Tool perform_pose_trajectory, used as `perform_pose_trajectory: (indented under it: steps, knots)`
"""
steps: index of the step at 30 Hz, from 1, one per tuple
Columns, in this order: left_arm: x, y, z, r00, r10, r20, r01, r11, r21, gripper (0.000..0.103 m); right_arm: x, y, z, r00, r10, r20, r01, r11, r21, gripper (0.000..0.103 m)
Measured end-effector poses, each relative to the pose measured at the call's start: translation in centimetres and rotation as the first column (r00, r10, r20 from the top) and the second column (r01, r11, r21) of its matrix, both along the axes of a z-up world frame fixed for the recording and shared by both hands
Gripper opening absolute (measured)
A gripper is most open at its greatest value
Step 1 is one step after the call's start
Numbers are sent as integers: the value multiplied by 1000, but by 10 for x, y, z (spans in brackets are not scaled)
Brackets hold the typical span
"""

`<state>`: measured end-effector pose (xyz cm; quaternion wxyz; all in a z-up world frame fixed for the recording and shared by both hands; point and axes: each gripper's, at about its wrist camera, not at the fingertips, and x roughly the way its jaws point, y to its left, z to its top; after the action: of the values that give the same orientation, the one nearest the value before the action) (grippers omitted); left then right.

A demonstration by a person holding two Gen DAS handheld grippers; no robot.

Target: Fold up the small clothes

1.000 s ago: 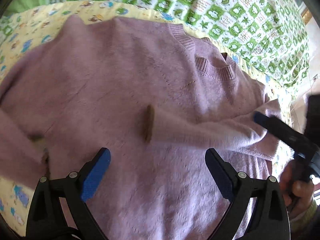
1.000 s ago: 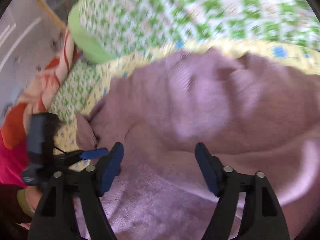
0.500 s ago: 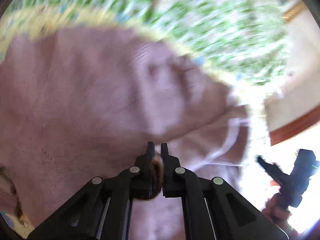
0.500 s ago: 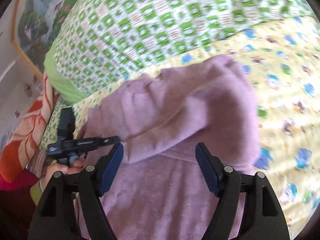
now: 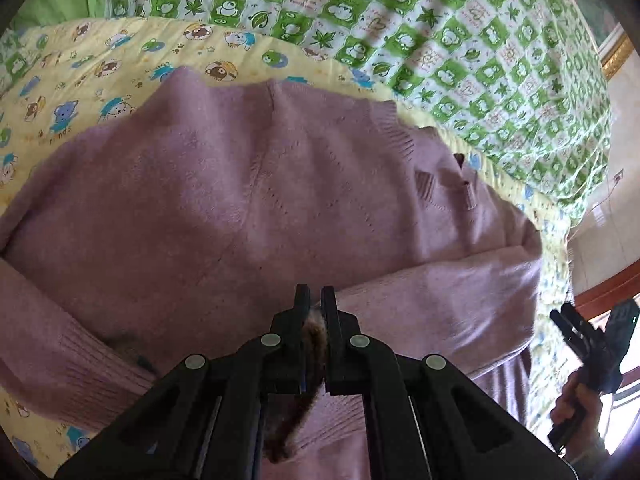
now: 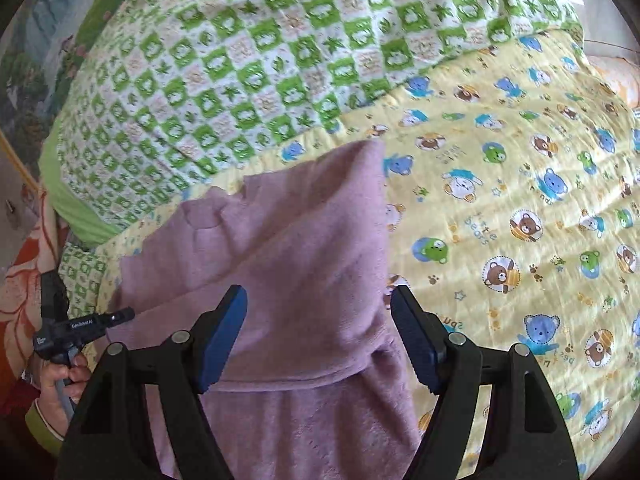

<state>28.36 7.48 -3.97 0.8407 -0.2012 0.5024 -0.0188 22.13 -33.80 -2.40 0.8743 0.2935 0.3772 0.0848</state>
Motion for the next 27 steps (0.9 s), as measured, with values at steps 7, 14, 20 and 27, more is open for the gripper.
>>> perform_pose_trajectory:
  steps: [7, 14, 20, 27]
  knots:
    - [-8, -8, -22, 997, -1, -81, -2, 999, -41, 21, 42, -27, -34, 997, -34, -65, 34, 999, 7, 75]
    - [-6, -38, -35, 991, -71, -111, 73, 997, 20, 30, 78, -33, -49, 994, -8, -105, 12, 999, 30, 75]
    - [-8, -52, -14, 990, -132, -52, 135, 989, 59, 3, 90, -26, -55, 993, -3, -122, 9, 999, 48, 76]
    - [-10, -9, 17, 1000, -2, 23, 0, 998, 69, 2, 90, -25, -52, 992, -16, -126, 26, 997, 77, 80]
